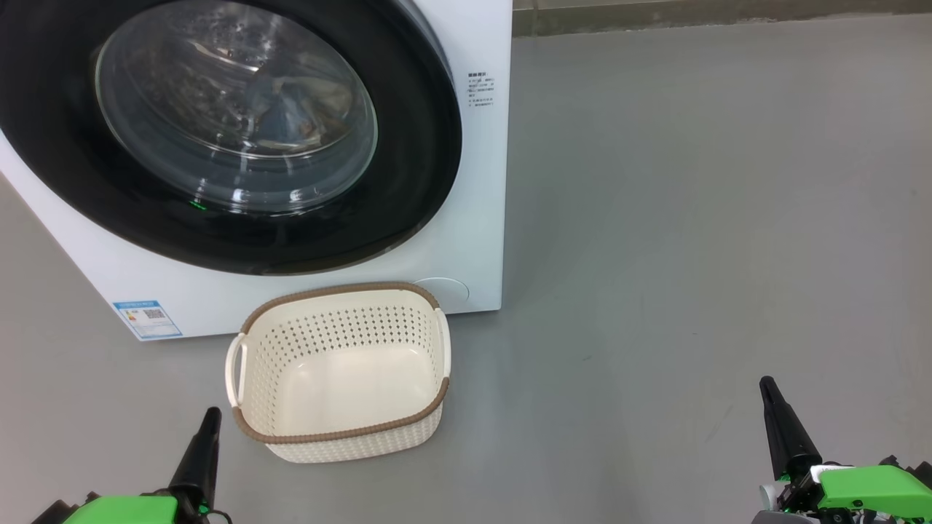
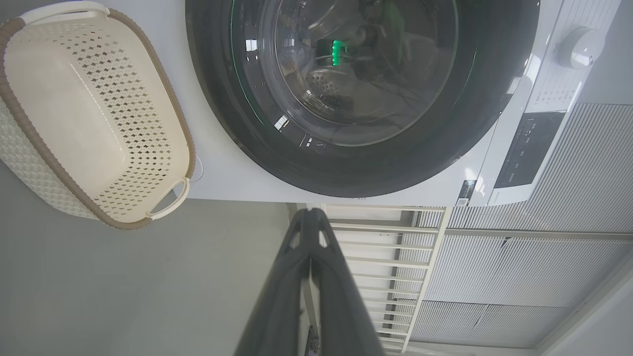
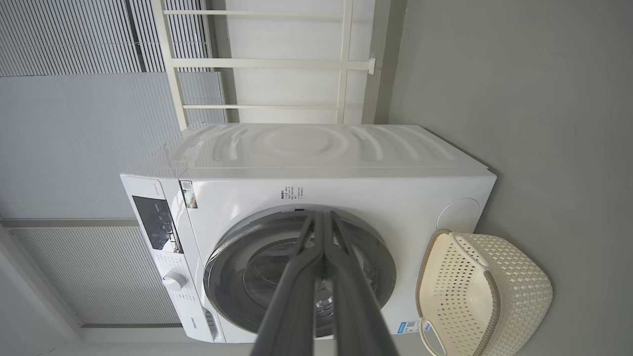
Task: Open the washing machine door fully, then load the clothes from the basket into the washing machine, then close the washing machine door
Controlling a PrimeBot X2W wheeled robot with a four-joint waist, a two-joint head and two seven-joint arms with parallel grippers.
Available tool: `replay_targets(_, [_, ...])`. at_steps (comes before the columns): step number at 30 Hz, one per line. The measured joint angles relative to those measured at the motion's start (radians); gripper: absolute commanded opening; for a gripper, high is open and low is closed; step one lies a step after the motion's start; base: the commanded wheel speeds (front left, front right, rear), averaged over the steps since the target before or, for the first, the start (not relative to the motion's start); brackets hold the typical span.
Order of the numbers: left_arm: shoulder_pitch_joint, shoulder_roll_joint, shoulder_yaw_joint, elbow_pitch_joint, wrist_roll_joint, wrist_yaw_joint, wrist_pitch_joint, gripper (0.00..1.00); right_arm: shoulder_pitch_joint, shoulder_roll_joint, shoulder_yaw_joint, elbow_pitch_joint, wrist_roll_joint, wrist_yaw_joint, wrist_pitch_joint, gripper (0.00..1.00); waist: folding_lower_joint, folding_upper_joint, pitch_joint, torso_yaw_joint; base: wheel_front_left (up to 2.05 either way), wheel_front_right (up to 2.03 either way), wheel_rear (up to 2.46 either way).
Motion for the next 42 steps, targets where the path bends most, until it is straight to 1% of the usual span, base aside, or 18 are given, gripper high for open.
replay_targets(42, [0.0, 0.0, 0.001, 0.0, 0.0, 0.0, 0.0, 0.0, 0.0, 0.0, 0.0, 0.0, 0.0, 0.0, 0.0, 0.0, 0.0, 0.0, 0.0, 0.0, 0.0, 0.0, 0.0])
